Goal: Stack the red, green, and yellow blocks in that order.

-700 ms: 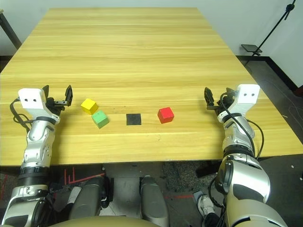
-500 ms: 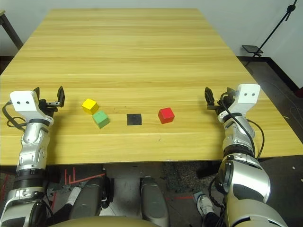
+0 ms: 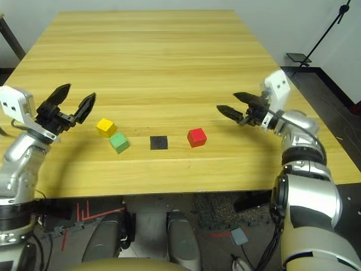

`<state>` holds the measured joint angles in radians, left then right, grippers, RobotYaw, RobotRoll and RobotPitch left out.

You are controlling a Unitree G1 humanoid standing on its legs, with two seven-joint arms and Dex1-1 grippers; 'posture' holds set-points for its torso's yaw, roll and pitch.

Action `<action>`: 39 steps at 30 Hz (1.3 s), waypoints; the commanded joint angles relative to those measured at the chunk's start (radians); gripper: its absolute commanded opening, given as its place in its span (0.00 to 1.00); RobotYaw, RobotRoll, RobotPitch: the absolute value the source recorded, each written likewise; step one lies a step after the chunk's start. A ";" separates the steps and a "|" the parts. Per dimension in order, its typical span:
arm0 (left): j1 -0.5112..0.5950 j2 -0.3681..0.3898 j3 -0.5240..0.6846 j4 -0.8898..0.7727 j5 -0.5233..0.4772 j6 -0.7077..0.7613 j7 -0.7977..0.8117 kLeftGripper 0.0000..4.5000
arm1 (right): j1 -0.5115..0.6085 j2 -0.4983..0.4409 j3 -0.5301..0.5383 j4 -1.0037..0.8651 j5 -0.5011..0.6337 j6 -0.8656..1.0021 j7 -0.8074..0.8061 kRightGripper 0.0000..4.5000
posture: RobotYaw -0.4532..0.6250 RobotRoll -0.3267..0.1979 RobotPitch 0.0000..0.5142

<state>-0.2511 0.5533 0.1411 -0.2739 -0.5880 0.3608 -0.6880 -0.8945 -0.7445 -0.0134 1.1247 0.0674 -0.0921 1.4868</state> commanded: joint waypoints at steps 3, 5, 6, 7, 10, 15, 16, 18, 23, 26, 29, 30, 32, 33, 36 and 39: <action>-0.017 0.098 -0.101 -0.076 -0.053 0.119 -0.175 0.99 | -0.104 0.009 0.158 0.042 -0.096 -0.096 0.128 1.00 | 0.69 0.30 0.14; -0.013 0.136 -0.133 -0.085 -0.041 0.137 -0.224 0.99 | -0.127 0.023 0.207 0.059 -0.113 -0.136 0.128 1.00 | 0.71 0.29 0.14; -0.011 0.150 -0.147 -0.088 -0.032 0.139 -0.242 0.99 | -0.135 0.029 0.229 0.069 -0.123 -0.158 0.128 1.00 | 0.71 0.29 0.15; -0.012 0.159 -0.159 -0.090 -0.026 0.140 -0.255 0.99 | -0.144 0.035 0.253 0.079 -0.134 -0.184 0.128 1.00 | 0.73 0.29 0.14; -0.018 0.175 -0.180 -0.096 -0.004 0.137 -0.272 0.99 | -0.169 0.058 0.295 0.111 -0.156 -0.234 0.128 1.00 | 0.75 0.29 0.15; -0.016 0.180 -0.180 -0.123 -0.001 0.168 -0.264 0.99 | -0.199 0.100 0.328 0.149 -0.183 -0.277 0.128 1.00 | 0.80 0.29 0.15; -0.015 0.180 -0.178 -0.128 -0.002 0.175 -0.260 0.99 | -0.204 0.108 0.331 0.154 -0.187 -0.283 0.128 1.00 | 0.80 0.29 0.16; -0.013 0.175 -0.173 -0.144 -0.002 0.188 -0.243 0.99 | -0.214 0.129 0.331 0.163 -0.208 -0.302 0.128 1.00 | 0.82 0.29 0.16; 0.007 0.168 -0.162 -0.185 -0.010 0.215 -0.207 0.99 | -0.221 0.158 0.327 0.177 -0.258 -0.336 0.122 1.00 | 0.85 0.29 0.18; 0.020 0.165 -0.159 -0.208 -0.014 0.230 -0.187 1.00 | -0.221 0.173 0.332 0.184 -0.292 -0.348 0.097 0.91 | 0.87 0.30 0.18; 0.028 0.165 -0.155 -0.223 -0.017 0.241 -0.173 1.00 | -0.225 0.182 0.332 0.186 -0.318 -0.356 0.071 0.72 | 0.88 0.30 0.18; 0.030 0.167 -0.151 -0.228 -0.018 0.245 -0.167 1.00 | -0.234 0.185 0.336 0.184 -0.330 -0.354 0.059 0.65 | 0.88 0.30 0.18; 0.032 0.168 -0.144 -0.233 -0.019 0.250 -0.159 1.00 | -0.250 0.197 0.326 0.180 -0.328 -0.331 0.060 0.50 | 0.89 0.29 0.18; 0.032 0.169 -0.143 -0.233 -0.018 0.251 -0.158 1.00 | -0.261 0.210 0.314 0.175 -0.320 -0.303 0.063 0.45 | 0.89 0.29 0.18; 0.023 0.167 -0.147 -0.228 -0.013 0.254 -0.150 1.00 | -0.295 0.253 0.296 0.148 -0.305 -0.197 0.064 0.45 | 0.89 0.26 0.17; 0.004 0.158 -0.155 -0.218 -0.008 0.258 -0.139 1.00 | -0.322 0.307 0.309 0.095 -0.317 -0.064 0.042 0.45 | 0.89 0.24 0.16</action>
<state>-0.2345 0.7144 -0.0123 -0.4899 -0.5999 0.6081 -0.8331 -1.1977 -0.4530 0.2970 1.2559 -0.2530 -0.2191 1.5376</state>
